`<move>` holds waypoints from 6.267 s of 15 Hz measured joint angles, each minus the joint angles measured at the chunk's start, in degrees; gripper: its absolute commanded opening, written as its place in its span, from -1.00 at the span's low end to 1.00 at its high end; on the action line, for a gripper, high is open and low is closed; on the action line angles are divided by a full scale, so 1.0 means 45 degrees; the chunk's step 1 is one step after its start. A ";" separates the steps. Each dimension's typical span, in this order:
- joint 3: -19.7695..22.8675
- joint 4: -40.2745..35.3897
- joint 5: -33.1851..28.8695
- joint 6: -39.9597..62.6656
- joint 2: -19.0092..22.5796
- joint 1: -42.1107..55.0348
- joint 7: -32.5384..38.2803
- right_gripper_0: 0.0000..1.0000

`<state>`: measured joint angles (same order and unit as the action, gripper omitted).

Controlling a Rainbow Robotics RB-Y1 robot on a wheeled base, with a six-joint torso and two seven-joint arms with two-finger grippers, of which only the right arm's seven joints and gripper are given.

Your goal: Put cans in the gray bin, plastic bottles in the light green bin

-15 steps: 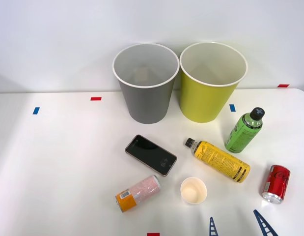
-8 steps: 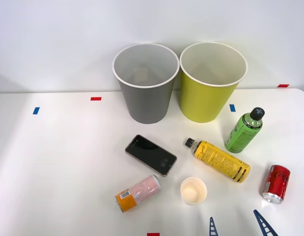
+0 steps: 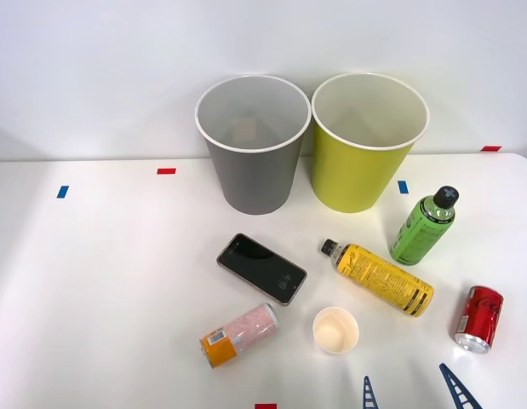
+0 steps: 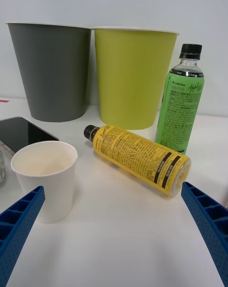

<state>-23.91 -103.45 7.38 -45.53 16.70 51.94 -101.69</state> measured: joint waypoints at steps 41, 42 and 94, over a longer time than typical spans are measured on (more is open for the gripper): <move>0.9941 -1.0259 0.5677 3.0706 0.1348 -0.7950 1.0226 1.00; 0.9941 -0.9983 0.5670 3.0709 0.1489 -0.8132 1.0237 1.00; 0.5989 -0.2320 0.2576 3.1475 0.2892 -1.2010 1.1725 1.00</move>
<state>3.04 -113.89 18.98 96.11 29.71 -2.10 -48.92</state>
